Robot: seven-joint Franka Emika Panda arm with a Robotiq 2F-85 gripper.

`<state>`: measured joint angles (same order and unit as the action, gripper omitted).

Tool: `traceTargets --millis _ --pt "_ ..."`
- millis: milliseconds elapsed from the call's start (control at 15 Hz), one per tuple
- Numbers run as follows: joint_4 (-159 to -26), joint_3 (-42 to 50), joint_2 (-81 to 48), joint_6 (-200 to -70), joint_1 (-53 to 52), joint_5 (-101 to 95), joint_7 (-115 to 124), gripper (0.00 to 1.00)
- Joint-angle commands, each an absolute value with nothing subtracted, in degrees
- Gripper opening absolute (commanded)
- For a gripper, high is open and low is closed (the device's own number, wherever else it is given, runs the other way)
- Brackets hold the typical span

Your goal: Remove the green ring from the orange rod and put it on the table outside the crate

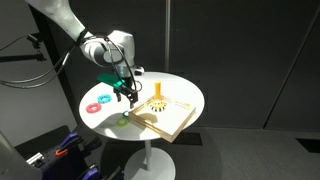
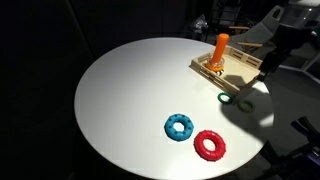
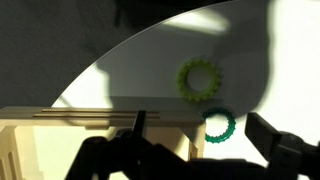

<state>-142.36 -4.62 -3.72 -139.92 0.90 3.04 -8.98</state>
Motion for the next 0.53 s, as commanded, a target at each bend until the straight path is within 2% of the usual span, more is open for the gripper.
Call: traceTargets --millis 0,467 --pt "-140.1 -3.3 -0.2 -135.1 -0.4 -2.3 -4.4 1.00" --pt "-139.0 -3.0 1.0 -134.7 -0.6 -3.1 -4.5 1.00"
